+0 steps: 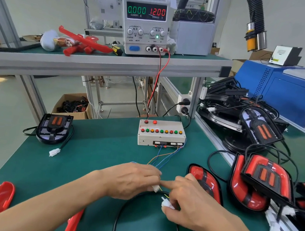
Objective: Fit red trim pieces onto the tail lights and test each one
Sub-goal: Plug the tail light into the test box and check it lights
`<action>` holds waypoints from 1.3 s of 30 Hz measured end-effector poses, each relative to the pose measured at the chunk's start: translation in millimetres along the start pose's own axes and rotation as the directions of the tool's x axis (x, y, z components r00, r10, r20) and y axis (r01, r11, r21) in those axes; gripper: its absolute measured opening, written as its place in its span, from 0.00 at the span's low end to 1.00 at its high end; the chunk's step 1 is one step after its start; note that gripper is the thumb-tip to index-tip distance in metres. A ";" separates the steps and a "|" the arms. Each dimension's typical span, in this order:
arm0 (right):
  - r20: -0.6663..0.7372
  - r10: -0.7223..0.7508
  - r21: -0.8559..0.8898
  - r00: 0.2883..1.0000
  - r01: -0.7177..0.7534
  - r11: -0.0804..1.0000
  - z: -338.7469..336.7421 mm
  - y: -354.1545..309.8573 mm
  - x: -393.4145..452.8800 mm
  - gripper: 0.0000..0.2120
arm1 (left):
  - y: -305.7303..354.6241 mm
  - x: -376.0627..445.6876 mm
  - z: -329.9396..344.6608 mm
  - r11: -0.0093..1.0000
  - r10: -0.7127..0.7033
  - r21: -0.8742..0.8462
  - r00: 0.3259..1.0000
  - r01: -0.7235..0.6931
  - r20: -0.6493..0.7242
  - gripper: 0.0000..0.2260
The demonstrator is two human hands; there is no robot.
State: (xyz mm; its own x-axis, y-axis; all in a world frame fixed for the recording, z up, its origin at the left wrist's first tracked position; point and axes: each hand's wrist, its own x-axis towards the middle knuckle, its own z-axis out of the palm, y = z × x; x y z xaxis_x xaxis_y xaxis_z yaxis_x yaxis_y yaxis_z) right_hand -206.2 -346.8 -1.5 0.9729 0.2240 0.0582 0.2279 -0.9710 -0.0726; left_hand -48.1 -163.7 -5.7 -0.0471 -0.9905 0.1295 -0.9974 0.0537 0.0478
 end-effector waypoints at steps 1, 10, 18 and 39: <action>-0.009 0.019 0.001 1.000 -0.019 1.000 2.1 -0.7 0.1 0.23 | 1.7 3.6 -0.4 0.999 0.023 0.027 1.000 -0.023 0.005 0.12; -0.523 0.231 0.180 0.821 -0.159 0.971 21.2 -12.5 -47.6 0.18 | 0.2 -8.8 7.1 0.969 -0.112 0.225 0.993 0.099 0.046 0.17; 0.224 0.935 0.758 0.273 -0.652 0.009 15.5 1.2 -109.1 0.15 | 41.1 -10.8 7.8 0.961 -0.184 0.147 0.938 0.235 -0.295 0.07; 0.359 0.636 0.918 0.683 -0.135 -0.374 0.4 -13.0 -115.5 0.21 | 117.1 -13.6 13.1 -0.038 -0.702 -0.599 0.405 0.800 0.586 0.14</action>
State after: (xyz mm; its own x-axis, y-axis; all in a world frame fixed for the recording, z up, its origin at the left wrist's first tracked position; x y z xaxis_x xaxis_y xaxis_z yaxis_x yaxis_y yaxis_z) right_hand -321.6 -360.0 -7.6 0.8240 -0.4341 -0.3641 -0.1793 0.4098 -0.8944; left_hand -165.0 -145.6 -14.8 0.6496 -0.5130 -0.5611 0.0329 -0.7184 0.6949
